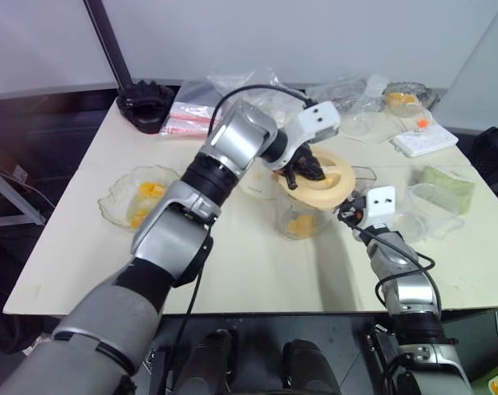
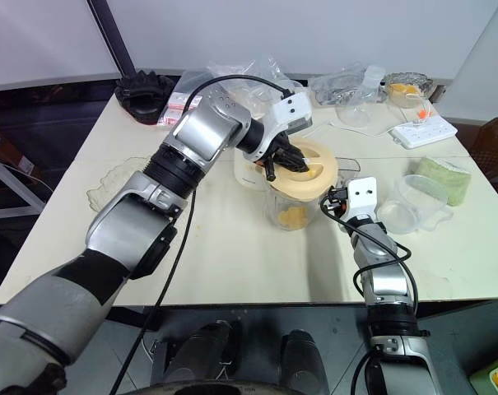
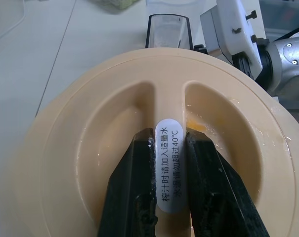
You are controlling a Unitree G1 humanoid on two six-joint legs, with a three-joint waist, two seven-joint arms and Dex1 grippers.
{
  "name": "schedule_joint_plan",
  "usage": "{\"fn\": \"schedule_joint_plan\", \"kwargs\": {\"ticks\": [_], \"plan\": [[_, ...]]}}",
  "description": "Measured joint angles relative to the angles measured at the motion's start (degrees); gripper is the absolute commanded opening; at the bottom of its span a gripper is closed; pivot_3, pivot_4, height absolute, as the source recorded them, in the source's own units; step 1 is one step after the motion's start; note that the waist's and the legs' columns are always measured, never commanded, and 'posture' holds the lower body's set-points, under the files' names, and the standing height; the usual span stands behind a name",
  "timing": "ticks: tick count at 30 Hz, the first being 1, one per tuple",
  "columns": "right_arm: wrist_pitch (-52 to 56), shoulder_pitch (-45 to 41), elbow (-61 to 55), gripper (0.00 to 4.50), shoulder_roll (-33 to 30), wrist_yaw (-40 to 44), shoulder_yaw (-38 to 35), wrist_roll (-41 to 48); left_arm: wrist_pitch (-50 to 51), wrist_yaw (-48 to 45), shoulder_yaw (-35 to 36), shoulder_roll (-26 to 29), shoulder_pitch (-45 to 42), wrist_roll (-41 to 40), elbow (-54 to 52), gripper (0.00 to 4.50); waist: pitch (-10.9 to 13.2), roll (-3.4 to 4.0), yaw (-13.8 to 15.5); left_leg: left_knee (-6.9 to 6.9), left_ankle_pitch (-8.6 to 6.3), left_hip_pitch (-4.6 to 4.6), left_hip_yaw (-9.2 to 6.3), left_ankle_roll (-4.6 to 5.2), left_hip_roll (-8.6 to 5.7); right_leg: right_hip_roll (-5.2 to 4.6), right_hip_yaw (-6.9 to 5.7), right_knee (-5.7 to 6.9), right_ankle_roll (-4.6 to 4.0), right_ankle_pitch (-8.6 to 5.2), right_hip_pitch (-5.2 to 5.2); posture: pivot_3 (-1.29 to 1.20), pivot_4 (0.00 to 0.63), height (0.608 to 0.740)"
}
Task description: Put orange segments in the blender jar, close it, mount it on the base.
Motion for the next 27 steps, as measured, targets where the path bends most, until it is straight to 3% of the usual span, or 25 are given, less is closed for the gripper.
{"fn": "schedule_joint_plan", "kwargs": {"ticks": [3,9,16,27], "plan": [[-0.2,0.0,0.0,0.96,0.0,0.1,0.2,-0.1,-0.2,-0.1,-0.1,0.5,0.7,0.0,-1.4,0.26,0.0,-0.01,-0.1,-0.08,0.0,0.04,0.0,0.0,0.0,-0.01,0.01,-0.02,-0.02,-0.01,0.0,0.0,0.15,0.74],[-1.2,0.2,0.0,0.96,0.0,0.8,0.8,-0.3,0.9,-1.8,-0.6,2.7,1.9,-0.7,-4.9,3.22,0.0,-0.06,-0.4,-0.36,0.0,0.14,0.0,0.0,0.01,0.01,0.03,-0.02,-0.14,-0.08,-0.07,0.0,0.15,0.74],[-2.1,-0.2,-0.2,0.96,-0.1,1.1,1.0,-0.6,6.3,-4.1,0.9,6.0,-1.5,-5.3,-6.6,3.22,0.2,-0.04,-0.6,-0.37,0.03,-0.19,0.01,-0.02,0.01,0.04,0.03,0.06,0.0,0.0,-0.3,0.0,0.15,0.74],[-2.0,-0.8,0.5,0.96,-0.2,1.6,1.0,-0.5,7.9,3.0,13.0,9.2,-13.2,-14.1,-9.5,3.22,0.2,0.0,-0.7,-0.37,0.09,-0.37,0.0,-0.09,0.0,0.07,0.02,0.11,0.03,0.02,-0.48,0.0,0.15,0.74]]}}
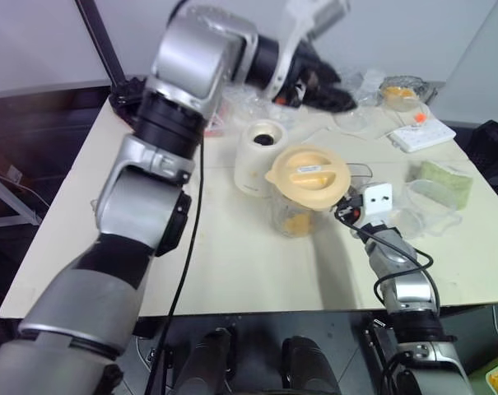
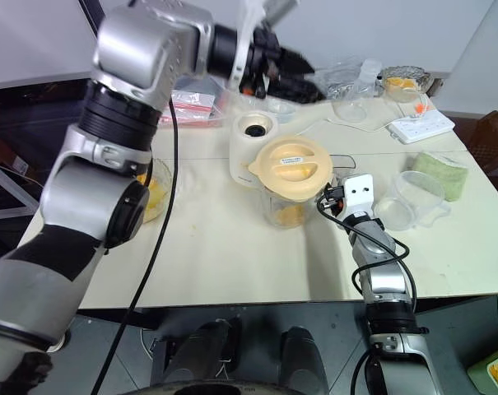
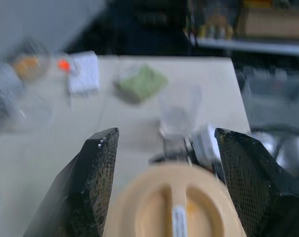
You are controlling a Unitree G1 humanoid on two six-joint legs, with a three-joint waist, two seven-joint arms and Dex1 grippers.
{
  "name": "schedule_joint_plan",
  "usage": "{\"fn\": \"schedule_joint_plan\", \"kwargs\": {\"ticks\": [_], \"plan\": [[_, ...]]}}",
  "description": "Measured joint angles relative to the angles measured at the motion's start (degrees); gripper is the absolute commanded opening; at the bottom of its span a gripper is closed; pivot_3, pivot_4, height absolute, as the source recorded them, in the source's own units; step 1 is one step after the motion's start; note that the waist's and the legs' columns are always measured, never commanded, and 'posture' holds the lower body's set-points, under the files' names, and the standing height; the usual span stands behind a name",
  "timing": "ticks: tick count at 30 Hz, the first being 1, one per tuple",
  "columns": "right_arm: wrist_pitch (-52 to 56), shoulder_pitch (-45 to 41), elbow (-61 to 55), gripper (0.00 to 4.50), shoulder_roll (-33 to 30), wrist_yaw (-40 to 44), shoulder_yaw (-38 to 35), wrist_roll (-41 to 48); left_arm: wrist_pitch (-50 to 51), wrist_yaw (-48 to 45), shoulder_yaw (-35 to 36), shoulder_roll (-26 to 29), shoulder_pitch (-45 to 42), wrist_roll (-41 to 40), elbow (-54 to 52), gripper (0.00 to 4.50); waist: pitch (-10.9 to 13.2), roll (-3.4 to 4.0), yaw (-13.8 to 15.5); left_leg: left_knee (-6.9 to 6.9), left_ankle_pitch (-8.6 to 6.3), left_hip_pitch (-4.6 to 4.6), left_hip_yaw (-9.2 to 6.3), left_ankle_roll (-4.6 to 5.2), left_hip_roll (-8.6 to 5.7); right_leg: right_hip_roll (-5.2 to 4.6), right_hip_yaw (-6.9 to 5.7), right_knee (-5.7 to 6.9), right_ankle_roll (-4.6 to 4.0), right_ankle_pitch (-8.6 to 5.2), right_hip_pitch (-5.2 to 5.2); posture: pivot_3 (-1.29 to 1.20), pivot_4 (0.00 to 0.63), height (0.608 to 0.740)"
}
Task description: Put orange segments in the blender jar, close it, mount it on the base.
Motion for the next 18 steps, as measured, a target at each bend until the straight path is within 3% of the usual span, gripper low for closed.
{"fn": "schedule_joint_plan", "kwargs": {"ticks": [2,7,10,14,18], "plan": [[1.6,-0.2,-0.5,0.96,0.1,0.0,0.0,0.7,-2.0,0.5,0.8,3.8,3.9,-0.8,-6.0,3.22,-0.1,0.26,-0.6,-0.03,0.0,0.06,0.01,-0.01,0.0,-0.03,0.04,0.01,-0.01,0.0,0.04,0.0,0.15,0.74],[10.3,-0.8,-5.0,0.96,-1.5,-0.9,-2.5,2.7,-7.1,1.2,-0.8,14.7,25.3,1.0,-18.0,3.22,0.2,0.64,-0.5,-0.12,0.17,-0.02,0.04,-0.13,0.0,-0.01,0.15,0.18,-0.08,0.04,-0.16,0.0,0.15,0.74],[17.6,-3.1,-9.1,0.96,-4.5,-2.6,-6.1,3.7,-2.8,4.0,2.6,16.5,35.8,-2.0,-26.2,3.22,0.8,0.29,0.2,0.1,0.3,-0.88,0.03,-0.16,-0.04,0.01,0.16,0.29,-0.18,0.16,-0.96,0.0,0.15,0.74],[25.6,-8.8,-13.1,0.96,-6.4,-3.4,-7.8,5.5,-4.5,6.6,5.7,20.7,45.8,-2.8,-38.2,3.22,0.9,0.38,-0.1,-0.11,0.34,-1.13,0.23,-0.23,-0.02,-0.05,0.31,0.34,-0.24,0.21,-1.4,0.0,0.15,0.74],[33.3,-24.2,-11.9,0.96,-11.2,-4.6,-9.1,6.3,-1.4,12.6,9.4,18.9,58.8,-6.2,-48.3,3.22,1.1,0.44,-0.6,-0.08,0.46,-1.23,0.28,-0.37,0.03,-0.02,0.32,0.73,-0.27,0.2,-1.71,0.0,0.15,0.74]]}}
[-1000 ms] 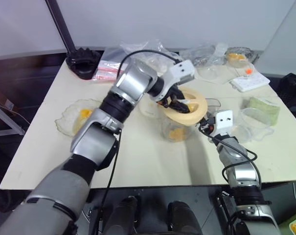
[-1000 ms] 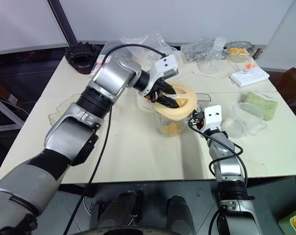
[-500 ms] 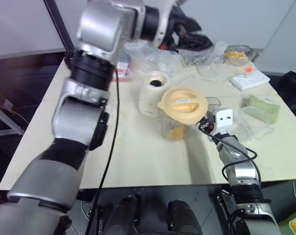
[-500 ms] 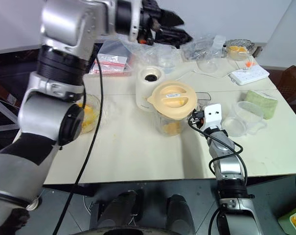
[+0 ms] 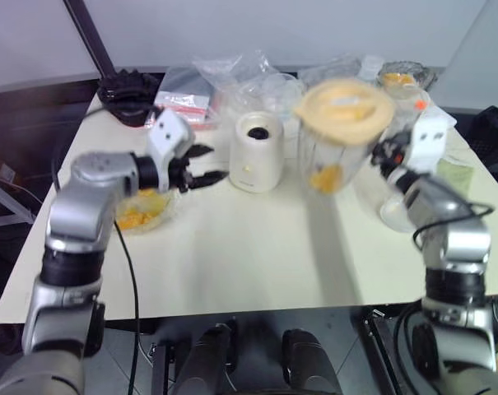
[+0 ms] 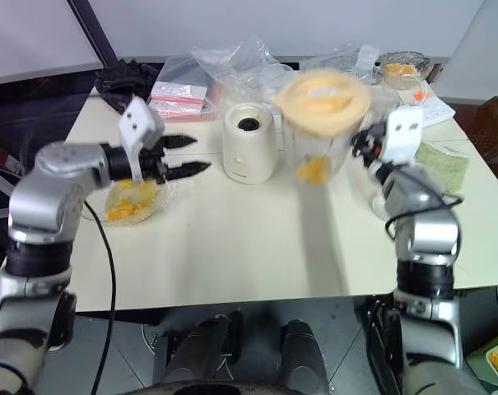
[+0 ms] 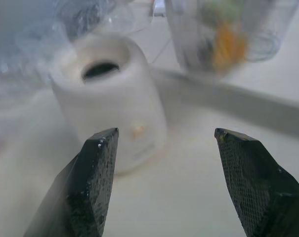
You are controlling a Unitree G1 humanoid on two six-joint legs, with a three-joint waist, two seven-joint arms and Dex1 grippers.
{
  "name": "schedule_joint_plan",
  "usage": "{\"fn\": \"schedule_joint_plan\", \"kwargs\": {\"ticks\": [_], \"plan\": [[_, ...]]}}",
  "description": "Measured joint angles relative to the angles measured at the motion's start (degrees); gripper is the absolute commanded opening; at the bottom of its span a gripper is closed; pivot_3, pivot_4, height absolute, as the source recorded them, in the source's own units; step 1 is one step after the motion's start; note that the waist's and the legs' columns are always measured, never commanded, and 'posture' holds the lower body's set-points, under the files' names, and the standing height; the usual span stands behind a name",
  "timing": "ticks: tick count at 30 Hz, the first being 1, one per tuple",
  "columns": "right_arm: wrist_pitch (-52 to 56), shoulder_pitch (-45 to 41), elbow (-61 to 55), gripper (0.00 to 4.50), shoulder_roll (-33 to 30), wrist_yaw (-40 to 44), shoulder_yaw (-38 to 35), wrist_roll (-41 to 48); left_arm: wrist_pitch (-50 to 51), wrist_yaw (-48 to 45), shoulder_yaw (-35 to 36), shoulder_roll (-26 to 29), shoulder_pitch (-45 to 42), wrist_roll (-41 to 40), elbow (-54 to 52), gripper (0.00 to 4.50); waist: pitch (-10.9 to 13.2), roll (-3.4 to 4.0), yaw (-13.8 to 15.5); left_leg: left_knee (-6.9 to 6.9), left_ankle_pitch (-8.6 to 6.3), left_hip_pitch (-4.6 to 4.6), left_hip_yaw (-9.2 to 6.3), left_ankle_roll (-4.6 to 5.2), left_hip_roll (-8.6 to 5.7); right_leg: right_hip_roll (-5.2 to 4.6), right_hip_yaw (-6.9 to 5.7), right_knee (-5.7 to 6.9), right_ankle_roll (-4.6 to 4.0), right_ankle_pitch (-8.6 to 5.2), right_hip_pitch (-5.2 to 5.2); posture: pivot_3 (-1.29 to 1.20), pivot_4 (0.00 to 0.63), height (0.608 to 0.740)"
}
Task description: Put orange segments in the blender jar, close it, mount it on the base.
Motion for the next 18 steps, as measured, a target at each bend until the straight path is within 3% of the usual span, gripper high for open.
{"fn": "schedule_joint_plan", "kwargs": {"ticks": [5,8,13,18], "plan": [[-0.5,-15.6,7.2,0.96,-0.6,1.1,0.8,0.0,2.8,6.7,3.2,-1.8,1.8,-2.6,-5.2,3.22,0.1,-0.24,-0.2,0.1,0.1,0.11,-0.06,-0.13,0.17,0.21,-0.09,0.13,-0.21,0.08,0.1,0.0,0.15,0.74],[-3.8,-24.3,19.5,0.96,2.7,3.5,2.3,-0.2,3.5,10.3,5.1,-2.2,2.8,-4.0,-6.0,3.22,0.1,-0.24,-0.7,0.1,0.17,0.14,0.04,-0.1,0.2,0.25,-0.03,0.2,-0.29,0.15,0.06,0.0,0.15,0.74],[-12.5,-32.4,38.8,0.96,10.0,7.0,5.2,-1.2,3.3,15.8,5.8,-3.0,3.5,-4.3,-5.7,3.22,0.1,-0.24,-0.6,-0.03,0.25,0.14,0.06,-0.22,0.23,0.31,0.01,0.32,-0.3,0.16,-0.09,0.0,0.15,0.74],[-20.1,-36.3,53.8,0.96,13.0,9.1,5.6,-2.5,3.0,19.6,7.0,-3.0,4.6,-4.5,-5.7,3.22,0.2,-0.27,0.0,-0.02,0.25,0.05,-0.01,-0.24,0.15,0.3,0.01,0.27,-0.3,0.17,-0.1,0.0,0.15,0.74]]}}
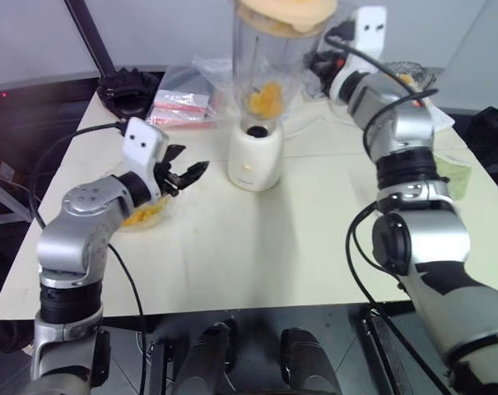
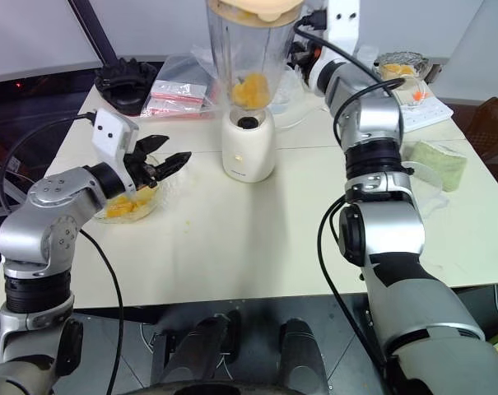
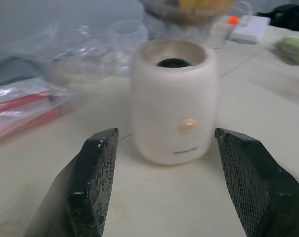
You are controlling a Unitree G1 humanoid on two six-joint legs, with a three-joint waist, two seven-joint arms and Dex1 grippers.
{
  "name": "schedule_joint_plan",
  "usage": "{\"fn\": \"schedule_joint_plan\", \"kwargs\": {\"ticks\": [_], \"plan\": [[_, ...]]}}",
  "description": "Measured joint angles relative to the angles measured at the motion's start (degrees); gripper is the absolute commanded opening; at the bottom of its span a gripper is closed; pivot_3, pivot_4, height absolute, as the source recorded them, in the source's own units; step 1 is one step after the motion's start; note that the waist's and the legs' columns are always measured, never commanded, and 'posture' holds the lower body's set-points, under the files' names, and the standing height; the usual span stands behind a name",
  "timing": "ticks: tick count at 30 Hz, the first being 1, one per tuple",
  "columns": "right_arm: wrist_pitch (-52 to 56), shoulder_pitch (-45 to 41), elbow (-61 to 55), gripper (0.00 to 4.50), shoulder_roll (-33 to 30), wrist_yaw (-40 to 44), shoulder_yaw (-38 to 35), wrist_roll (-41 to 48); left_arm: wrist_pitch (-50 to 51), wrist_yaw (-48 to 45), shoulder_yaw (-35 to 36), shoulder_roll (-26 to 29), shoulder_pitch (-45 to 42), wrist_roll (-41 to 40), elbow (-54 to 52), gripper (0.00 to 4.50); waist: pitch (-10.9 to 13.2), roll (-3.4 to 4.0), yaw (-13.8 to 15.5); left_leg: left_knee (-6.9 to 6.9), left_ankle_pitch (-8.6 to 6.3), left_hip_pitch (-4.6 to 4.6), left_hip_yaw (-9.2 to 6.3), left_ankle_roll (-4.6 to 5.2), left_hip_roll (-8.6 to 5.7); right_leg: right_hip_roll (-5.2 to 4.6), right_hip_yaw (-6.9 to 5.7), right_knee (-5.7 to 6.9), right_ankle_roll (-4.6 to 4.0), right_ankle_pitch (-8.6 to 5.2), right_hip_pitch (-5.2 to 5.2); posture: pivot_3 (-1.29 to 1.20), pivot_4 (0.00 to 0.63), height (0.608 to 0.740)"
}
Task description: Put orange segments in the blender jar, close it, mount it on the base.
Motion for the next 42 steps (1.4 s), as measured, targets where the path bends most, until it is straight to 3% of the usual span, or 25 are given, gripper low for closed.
{"fn": "schedule_joint_plan", "kwargs": {"ticks": [10,23,27,30,31,38,42], "plan": [[-11.3,-3.3,16.6,0.96,0.5,2.4,0.8,-4.3,0.1,4.1,-0.1,-0.1,3.3,-0.8,-2.5,3.22,0.0,0.01,-0.5,-0.06,0.12,0.03,-0.1,-0.22,0.13,0.2,0.0,0.07,-0.12,0.07,-0.05,0.0,0.15,0.74],[-12.2,-4.9,19.9,0.96,1.9,1.6,1.5,-7.2,0.1,5.0,-2.4,-1.2,3.2,-1.9,-1.7,3.22,0.0,0.01,-0.6,-0.08,0.14,0.07,-0.13,-0.25,0.17,0.26,0.0,0.08,-0.14,0.08,-0.03,0.0,0.15,0.74],[-12.1,-5.1,21.5,2.68,2.4,0.5,1.9,-9.1,0.0,5.7,-2.4,-2.4,3.1,-2.7,-1.6,3.28,0.0,0.01,-0.6,-0.08,0.14,0.1,-0.13,-0.26,0.17,0.27,0.0,0.08,-0.15,0.08,0.0,0.0,0.15,0.74],[-12.0,-4.6,22.9,4.22,2.9,0.2,1.8,-9.8,0.0,6.2,-2.4,-3.3,3.1,-2.9,-1.0,3.28,0.0,0.02,-0.6,-0.09,0.15,0.1,-0.14,-0.26,0.18,0.28,0.01,0.09,-0.15,0.08,-0.01,0.0,0.15,0.74],[-12.0,-4.6,23.1,4.4,2.9,0.0,1.8,-9.9,0.0,6.3,-2.4,-3.3,3.1,-3.0,-0.8,3.28,0.0,0.02,-0.7,-0.1,0.15,0.1,-0.13,-0.27,0.18,0.28,0.01,0.09,-0.15,0.08,-0.02,0.0,0.15,0.74],[-15.8,-1.7,20.9,4.4,2.3,-2.0,2.1,-11.7,-1.1,6.4,-3.1,-4.7,3.1,-3.9,-0.7,3.28,0.0,0.0,-0.8,-0.12,0.16,0.1,-0.14,-0.29,0.2,0.3,0.02,0.09,-0.16,0.09,-0.01,0.0,0.15,0.74],[-16.6,9.2,8.9,4.4,1.9,0.3,3.5,-12.1,-2.4,6.1,-4.8,-4.8,5.2,-3.8,-0.6,3.28,0.0,0.0,-0.5,-0.07,0.16,0.12,-0.15,-0.28,0.19,0.3,0.03,0.1,-0.16,0.09,0.02,0.0,0.15,0.74]]}}
